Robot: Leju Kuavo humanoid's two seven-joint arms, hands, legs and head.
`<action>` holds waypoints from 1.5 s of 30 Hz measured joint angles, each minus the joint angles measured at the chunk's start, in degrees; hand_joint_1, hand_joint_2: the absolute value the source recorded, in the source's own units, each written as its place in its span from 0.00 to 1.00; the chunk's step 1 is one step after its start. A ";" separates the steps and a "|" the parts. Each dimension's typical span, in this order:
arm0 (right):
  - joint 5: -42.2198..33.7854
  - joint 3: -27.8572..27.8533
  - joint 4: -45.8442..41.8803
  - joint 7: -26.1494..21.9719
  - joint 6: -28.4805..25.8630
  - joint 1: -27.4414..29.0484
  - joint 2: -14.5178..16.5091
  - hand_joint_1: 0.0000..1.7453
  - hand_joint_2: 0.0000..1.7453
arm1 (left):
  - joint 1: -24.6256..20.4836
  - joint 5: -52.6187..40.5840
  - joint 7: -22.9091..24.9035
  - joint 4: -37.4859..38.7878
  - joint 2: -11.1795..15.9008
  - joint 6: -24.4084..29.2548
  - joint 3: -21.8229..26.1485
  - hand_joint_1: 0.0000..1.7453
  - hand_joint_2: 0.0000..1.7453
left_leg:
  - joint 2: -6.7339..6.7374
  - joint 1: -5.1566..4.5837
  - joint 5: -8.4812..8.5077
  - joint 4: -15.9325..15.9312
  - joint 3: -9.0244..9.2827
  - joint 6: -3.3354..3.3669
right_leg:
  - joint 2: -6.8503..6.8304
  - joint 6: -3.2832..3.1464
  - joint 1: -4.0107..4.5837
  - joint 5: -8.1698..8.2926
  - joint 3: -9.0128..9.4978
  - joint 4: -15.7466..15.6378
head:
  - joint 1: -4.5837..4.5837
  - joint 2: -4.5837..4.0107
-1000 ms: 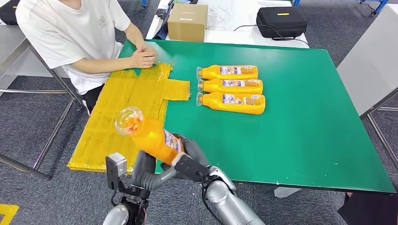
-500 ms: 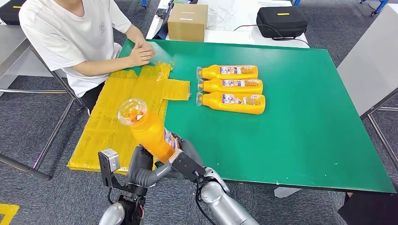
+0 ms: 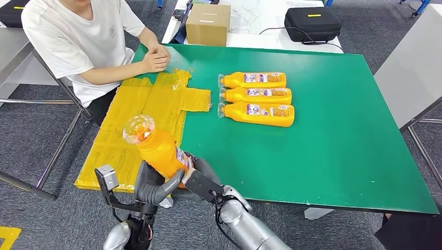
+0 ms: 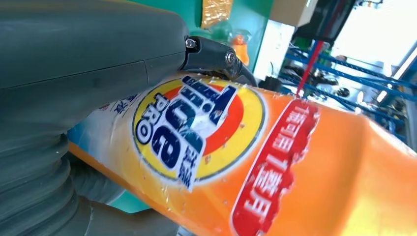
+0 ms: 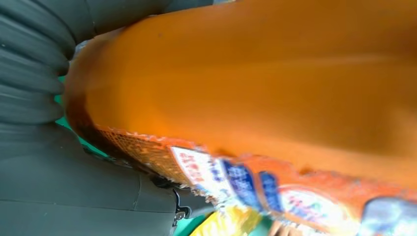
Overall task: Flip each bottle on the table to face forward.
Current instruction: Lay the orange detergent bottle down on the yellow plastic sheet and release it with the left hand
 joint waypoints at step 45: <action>-5.55 -8.39 -17.98 -7.62 -30.73 13.74 -0.98 0.00 0.00 | -4.16 -31.92 -5.48 -3.04 1.95 24.48 7.54 1.00 1.00 | -0.01 0.01 0.00 -0.01 -0.05 0.00 | -0.01 -0.02 0.01 0.01 -0.01 0.01 | 0.02 0.00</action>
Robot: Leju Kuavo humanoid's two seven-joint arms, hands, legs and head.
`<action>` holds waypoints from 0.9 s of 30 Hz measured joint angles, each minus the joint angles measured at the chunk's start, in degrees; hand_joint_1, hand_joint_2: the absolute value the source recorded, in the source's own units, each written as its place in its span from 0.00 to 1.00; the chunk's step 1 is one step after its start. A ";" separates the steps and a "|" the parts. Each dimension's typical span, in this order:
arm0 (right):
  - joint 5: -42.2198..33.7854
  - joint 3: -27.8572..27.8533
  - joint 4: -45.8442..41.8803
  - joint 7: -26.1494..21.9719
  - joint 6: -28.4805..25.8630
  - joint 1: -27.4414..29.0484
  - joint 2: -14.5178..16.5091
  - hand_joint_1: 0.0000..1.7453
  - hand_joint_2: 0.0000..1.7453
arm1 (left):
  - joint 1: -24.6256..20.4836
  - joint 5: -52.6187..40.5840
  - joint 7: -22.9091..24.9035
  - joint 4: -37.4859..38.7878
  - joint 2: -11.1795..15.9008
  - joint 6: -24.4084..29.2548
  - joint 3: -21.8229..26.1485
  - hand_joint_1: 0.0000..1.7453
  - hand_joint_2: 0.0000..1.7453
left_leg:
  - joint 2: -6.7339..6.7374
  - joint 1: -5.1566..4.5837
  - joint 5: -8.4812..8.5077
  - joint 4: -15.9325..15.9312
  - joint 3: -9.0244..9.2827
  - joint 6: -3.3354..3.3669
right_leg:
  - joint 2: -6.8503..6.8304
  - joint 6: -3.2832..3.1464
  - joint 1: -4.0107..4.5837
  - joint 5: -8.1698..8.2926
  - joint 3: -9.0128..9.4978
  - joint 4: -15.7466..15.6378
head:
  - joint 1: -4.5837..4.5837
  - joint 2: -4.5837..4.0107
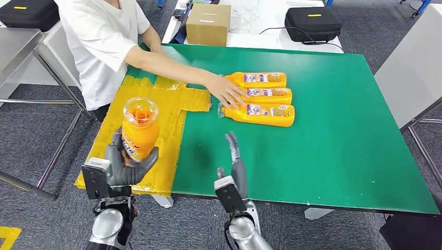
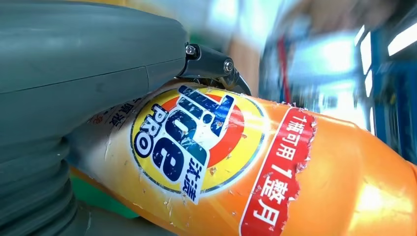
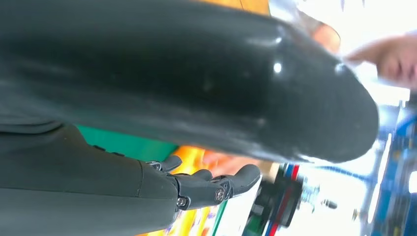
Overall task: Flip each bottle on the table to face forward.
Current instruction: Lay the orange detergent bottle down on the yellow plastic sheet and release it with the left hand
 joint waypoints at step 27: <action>-1.60 5.30 -21.72 -0.02 9.92 9.09 -5.04 0.00 0.00 | -16.41 -44.30 5.02 37.14 12.90 5.93 6.83 1.00 1.00 | 0.01 0.01 0.02 -0.01 0.03 -0.01 | 0.01 -0.02 0.00 0.01 0.00 0.02 | 0.01 0.00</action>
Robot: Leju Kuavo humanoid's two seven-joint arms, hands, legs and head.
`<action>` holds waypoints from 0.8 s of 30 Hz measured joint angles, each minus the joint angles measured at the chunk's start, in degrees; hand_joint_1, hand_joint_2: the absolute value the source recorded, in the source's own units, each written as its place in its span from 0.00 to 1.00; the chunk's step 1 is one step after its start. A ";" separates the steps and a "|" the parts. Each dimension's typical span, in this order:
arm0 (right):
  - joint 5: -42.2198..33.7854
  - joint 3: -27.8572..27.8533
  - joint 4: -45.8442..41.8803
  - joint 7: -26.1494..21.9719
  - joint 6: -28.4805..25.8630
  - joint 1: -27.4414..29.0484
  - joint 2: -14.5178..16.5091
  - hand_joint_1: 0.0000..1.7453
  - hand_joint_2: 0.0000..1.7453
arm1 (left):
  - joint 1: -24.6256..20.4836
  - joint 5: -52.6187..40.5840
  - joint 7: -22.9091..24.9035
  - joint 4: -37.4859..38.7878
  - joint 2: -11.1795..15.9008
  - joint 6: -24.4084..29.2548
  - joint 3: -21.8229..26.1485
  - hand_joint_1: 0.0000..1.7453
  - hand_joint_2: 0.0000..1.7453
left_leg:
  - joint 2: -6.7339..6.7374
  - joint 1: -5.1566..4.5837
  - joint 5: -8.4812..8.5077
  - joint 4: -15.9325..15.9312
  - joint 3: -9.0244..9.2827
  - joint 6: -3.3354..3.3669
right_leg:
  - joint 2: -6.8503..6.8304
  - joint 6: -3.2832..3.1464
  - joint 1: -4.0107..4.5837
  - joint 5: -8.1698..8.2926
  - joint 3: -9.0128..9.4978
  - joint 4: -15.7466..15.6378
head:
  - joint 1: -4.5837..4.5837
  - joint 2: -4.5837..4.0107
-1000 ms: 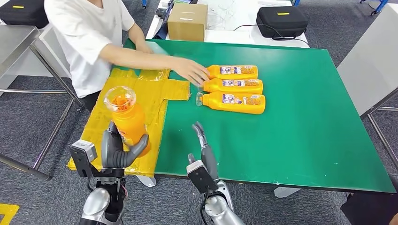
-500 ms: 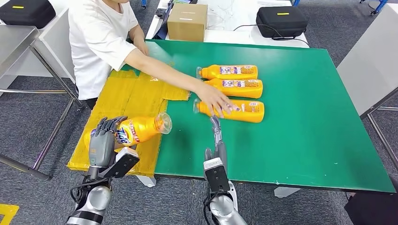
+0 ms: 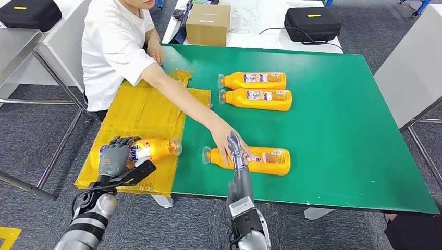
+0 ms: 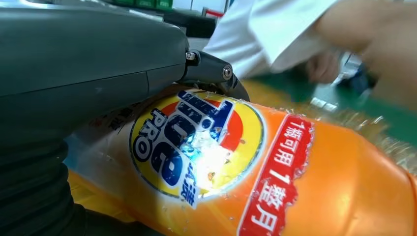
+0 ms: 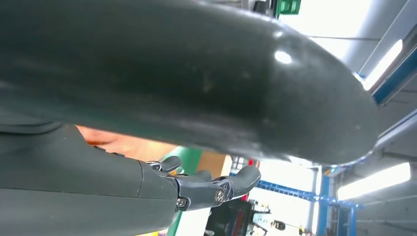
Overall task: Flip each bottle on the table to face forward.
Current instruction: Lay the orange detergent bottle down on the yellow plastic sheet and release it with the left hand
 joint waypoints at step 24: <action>-1.43 -0.48 0.05 0.73 6.99 0.63 -0.14 0.00 0.00 | -10.92 8.87 -2.70 15.44 2.67 -23.76 1.63 0.00 1.00 | -0.17 0.00 -0.04 -0.11 1.06 -0.12 | -0.12 -0.23 0.00 -0.22 1.14 0.05 | -0.01 0.00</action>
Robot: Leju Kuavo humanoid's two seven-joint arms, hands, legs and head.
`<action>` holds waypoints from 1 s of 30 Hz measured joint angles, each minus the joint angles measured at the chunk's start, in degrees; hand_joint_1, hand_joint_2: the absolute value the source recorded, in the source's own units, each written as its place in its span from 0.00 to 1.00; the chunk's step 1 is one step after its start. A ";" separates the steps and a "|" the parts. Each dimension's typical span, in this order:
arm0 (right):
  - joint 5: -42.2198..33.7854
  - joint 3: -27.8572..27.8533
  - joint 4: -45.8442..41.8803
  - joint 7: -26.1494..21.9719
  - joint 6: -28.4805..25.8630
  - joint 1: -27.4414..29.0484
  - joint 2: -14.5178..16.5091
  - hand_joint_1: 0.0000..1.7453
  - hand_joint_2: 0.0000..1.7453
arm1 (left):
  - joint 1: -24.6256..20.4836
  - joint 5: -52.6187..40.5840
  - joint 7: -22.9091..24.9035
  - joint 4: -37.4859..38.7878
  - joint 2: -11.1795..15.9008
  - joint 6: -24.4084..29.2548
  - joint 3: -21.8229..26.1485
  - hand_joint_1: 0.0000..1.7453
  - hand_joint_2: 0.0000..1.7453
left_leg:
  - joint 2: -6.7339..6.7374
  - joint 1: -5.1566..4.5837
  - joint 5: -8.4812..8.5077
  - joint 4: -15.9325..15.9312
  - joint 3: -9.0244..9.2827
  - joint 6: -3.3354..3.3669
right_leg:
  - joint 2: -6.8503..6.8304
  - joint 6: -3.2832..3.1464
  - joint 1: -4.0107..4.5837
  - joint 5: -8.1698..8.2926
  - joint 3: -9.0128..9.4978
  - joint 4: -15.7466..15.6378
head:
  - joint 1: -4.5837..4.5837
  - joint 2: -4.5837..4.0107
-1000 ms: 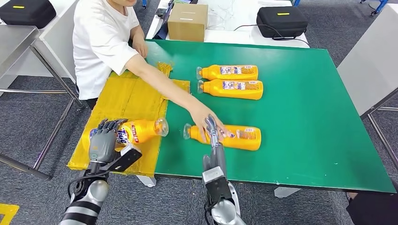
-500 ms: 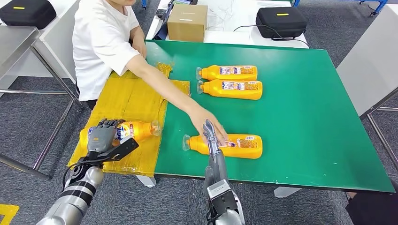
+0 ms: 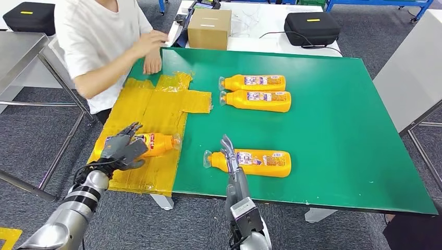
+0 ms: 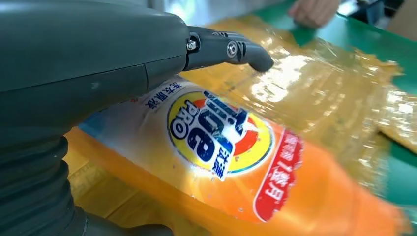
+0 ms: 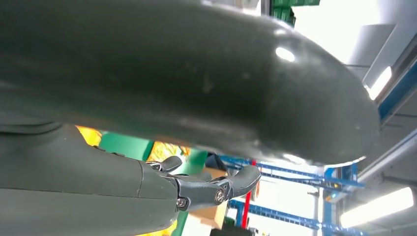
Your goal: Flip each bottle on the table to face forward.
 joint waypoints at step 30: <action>41.02 -5.32 7.26 17.90 -18.15 -2.67 -7.73 0.00 1.00 | 17.46 54.79 -6.64 -55.76 -13.81 1.49 -3.78 0.00 1.00 | 0.07 -0.02 0.01 0.10 -0.61 0.07 | 0.02 0.13 0.00 0.14 -0.62 -0.06 | -0.02 0.00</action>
